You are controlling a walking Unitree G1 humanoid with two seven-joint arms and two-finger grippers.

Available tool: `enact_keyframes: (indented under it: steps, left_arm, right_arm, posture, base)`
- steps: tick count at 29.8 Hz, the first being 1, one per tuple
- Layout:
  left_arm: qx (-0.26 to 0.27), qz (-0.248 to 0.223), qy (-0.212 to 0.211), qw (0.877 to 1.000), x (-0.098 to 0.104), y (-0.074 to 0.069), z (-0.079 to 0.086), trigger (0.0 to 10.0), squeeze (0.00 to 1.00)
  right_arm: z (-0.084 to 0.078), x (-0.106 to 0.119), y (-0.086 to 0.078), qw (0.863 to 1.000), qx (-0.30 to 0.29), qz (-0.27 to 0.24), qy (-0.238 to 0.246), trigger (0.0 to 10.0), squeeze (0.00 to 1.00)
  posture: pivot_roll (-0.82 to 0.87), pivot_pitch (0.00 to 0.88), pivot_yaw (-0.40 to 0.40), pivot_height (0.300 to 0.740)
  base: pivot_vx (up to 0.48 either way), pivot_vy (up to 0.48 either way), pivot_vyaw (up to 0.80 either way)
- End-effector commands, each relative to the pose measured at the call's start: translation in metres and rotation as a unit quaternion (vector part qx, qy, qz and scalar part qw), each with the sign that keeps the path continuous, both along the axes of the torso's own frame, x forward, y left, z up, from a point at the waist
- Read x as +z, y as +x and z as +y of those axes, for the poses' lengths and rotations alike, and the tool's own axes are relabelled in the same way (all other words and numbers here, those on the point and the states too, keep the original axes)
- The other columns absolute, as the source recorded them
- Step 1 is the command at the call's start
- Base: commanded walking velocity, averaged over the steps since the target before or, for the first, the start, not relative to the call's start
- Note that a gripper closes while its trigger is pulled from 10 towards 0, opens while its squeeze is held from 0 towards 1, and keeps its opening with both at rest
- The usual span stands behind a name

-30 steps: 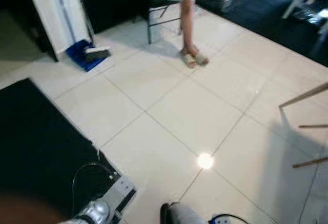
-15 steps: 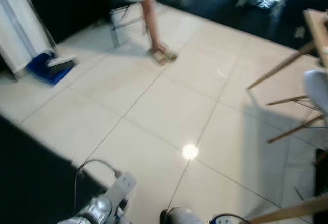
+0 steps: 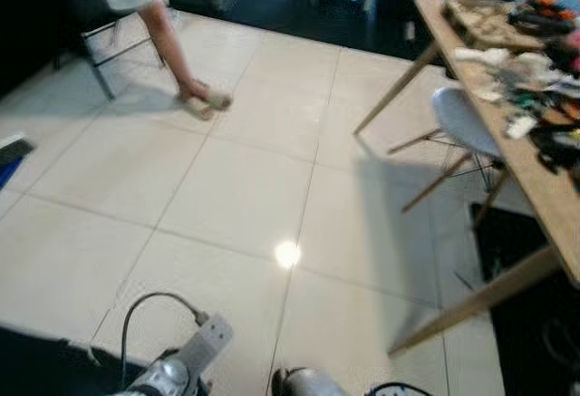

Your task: Picking trash to rubbish bin

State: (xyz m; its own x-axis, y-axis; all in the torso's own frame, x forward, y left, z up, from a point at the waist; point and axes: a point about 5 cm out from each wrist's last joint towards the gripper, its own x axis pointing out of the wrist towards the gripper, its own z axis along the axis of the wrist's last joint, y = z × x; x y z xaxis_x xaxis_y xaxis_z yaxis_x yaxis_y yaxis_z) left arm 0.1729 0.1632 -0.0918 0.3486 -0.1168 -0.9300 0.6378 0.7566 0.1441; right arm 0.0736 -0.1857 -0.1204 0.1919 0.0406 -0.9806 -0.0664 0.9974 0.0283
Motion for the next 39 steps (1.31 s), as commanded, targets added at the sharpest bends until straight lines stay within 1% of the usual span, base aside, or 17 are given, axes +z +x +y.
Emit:
enact_keyframes:
  steps: [1,10,17,19,20,22,24,25,27,30,31,32,35,36,37,38,39]
  left_arm:
    - [-0.003,0.009,0.003,1.0,-0.002,-0.004,0.0,10.0,0.0]
    - [0.0,0.009,0.002,1.0,-0.002,-0.004,0.0,10.0,0.0]
    - [0.007,0.005,0.006,1.0,-0.002,-0.004,0.002,10.0,0.0]
    - [0.015,0.003,0.005,1.0,-0.002,-0.004,0.002,10.0,0.0]
    - [0.032,0.0,0.004,0.999,-0.002,-0.004,0.003,10.0,0.0]
    - [0.059,-0.007,0.0,0.998,-0.002,-0.004,0.004,10.0,0.0]
    - [0.068,-0.009,-0.002,0.998,-0.002,-0.004,0.004,10.0,0.0]
    - [0.076,-0.011,-0.004,0.997,-0.002,-0.004,0.005,10.0,0.0]
    - [0.08,-0.013,-0.005,0.997,-0.002,-0.004,0.004,10.0,0.0]
    - [0.075,-0.016,-0.001,0.997,-0.002,-0.004,0.004,10.0,0.0]
    - [0.075,-0.016,-0.001,0.997,-0.002,-0.004,0.004,10.0,0.0]
    - [0.079,-0.022,0.002,0.997,-0.002,-0.003,0.005,10.0,0.0]
    - [0.087,-0.031,0.007,0.996,-0.001,-0.003,0.005,10.0,0.0]
    - [0.111,-0.041,0.007,0.993,-0.002,-0.003,0.006,10.0,0.0]
    - [0.154,-0.06,0.009,0.986,-0.001,-0.003,0.008,10.0,0.0]
    - [0.154,-0.06,0.009,0.986,-0.001,-0.003,0.008,10.0,0.0]
    - [0.167,-0.067,0.01,0.984,-0.001,-0.003,0.009,10.0,0.0]
  right_arm:
    - [0.008,-0.001,-0.003,1.0,0.0,0.004,0.016,10.0,0.0]
    - [0.008,-0.001,-0.004,1.0,0.003,0.006,0.016,10.0,0.0]
    - [0.005,-0.001,-0.002,1.0,0.002,0.0,0.002,10.0,0.0]
    - [0.004,-0.001,-0.001,1.0,0.007,-0.002,-0.004,10.0,0.0]
    - [-0.001,0.0,0.002,1.0,0.015,-0.006,-0.014,10.0,0.0]
    - [-0.01,0.002,0.005,0.999,0.022,-0.012,-0.03,10.0,0.0]
    - [-0.013,0.003,0.006,0.999,0.023,-0.013,-0.035,10.0,0.0]
    - [-0.017,0.004,0.008,0.999,0.028,-0.016,-0.043,10.0,0.0]
    - [-0.02,0.004,0.01,0.998,0.033,-0.017,-0.05,10.0,0.0]
    - [-0.029,0.008,0.019,0.996,0.037,-0.032,-0.07,10.0,0.0]
    - [-0.029,0.008,0.019,0.996,0.037,-0.032,-0.07,10.0,0.0]
    - [-0.033,0.01,0.027,0.996,0.02,-0.047,-0.079,10.0,0.0]
    - [-0.038,0.013,0.035,0.994,-0.002,-0.067,-0.089,10.0,0.0]
    - [-0.044,0.016,0.039,0.991,-0.04,-0.081,-0.095,10.0,0.0]
    - [-0.057,0.022,0.047,0.979,-0.14,-0.116,-0.094,10.0,0.0]
    - [-0.057,0.022,0.047,0.979,-0.14,-0.116,-0.094,10.0,0.0]
    - [-0.063,0.024,0.05,0.972,-0.175,-0.13,-0.092,10.0,0.0]
  posture:
    - [0.11,0.104,-0.03,0.74]
    - [0.11,0.104,-0.031,0.74]
    - [0.11,0.102,-0.036,0.74]
    - [0.09,0.101,-0.048,0.74]
    - [0.09,0.1,-0.074,0.74]
    - [0.09,0.1,-0.074,0.74]
    - [0.09,0.1,-0.074,0.74]
    - [0.09,0.102,-0.096,0.74]
    - [0.1,0.103,-0.114,0.74]
    - [0.1,0.103,-0.114,0.74]
    - [0.1,0.103,-0.114,0.74]
    - [0.1,0.107,-0.115,0.74]
    - [0.1,0.107,-0.115,0.74]
    - [0.11,0.117,-0.111,0.74]
    - [0.11,0.117,-0.111,0.74]
    - [0.11,0.117,-0.111,0.74]
    - [0.11,0.117,-0.111,0.74]
  base:
    - [0.0,0.0,-0.8]
    - [0.0,0.0,-0.8]
    - [0.0,0.0,0.0]
    - [0.0,0.0,0.0]
    - [0.0,0.0,0.0]
    - [0.0,0.0,0.0]
    - [0.0,0.0,0.0]
    - [0.0,0.0,0.0]
    - [0.0,0.0,0.0]
    - [0.0,0.0,0.0]
    - [0.0,0.0,0.0]
    - [0.0,0.0,0.0]
    - [0.0,0.0,0.0]
    - [0.0,0.0,0.0]
    - [0.0,0.0,0.0]
    - [0.0,0.0,0.0]
    - [0.0,0.0,0.0]
